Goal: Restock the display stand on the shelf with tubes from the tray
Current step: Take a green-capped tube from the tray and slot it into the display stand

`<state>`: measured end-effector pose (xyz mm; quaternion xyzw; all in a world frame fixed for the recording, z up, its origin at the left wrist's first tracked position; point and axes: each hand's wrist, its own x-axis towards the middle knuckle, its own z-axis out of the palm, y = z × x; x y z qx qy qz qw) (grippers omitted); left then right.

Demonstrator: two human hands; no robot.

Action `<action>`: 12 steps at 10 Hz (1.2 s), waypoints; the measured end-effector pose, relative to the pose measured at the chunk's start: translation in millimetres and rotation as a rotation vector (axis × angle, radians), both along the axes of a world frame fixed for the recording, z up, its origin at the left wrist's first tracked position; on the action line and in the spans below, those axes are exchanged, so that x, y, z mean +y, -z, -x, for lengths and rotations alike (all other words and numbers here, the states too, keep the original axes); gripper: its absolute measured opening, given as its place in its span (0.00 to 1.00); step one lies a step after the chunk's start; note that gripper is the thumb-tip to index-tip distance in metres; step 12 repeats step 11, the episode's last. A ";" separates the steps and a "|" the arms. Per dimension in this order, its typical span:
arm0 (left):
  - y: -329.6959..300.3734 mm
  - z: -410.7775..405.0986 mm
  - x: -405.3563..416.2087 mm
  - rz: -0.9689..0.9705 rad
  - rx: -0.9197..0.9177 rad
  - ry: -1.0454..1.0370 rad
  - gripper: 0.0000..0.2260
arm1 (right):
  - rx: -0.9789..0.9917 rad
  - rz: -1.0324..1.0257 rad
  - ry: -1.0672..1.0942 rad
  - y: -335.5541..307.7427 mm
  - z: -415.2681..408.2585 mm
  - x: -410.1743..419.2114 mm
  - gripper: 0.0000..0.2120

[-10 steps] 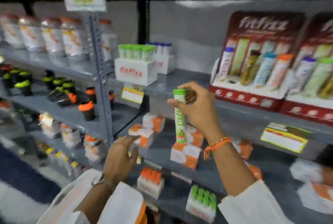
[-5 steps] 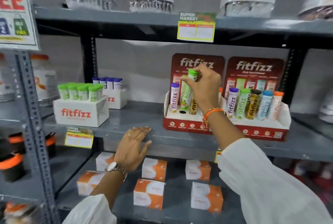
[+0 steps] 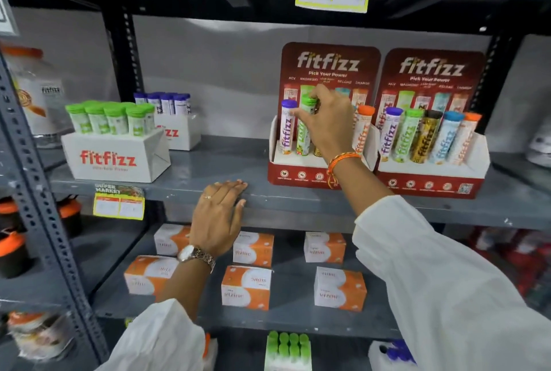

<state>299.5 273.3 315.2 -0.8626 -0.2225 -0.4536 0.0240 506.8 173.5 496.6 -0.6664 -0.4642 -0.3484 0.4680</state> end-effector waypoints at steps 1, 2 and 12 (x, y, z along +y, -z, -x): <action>0.9 -0.5 0.5 0.010 -0.013 0.001 0.17 | 0.024 0.005 -0.003 2.0 -1.8 1.7 0.17; 1.3 0.0 0.7 0.005 -0.013 -0.003 0.17 | 0.043 0.018 0.016 -2.4 -1.7 3.8 0.15; -2.5 -0.8 -8.5 0.056 -0.038 -0.062 0.18 | 0.212 -0.010 -0.132 -49.5 23.0 -112.4 0.12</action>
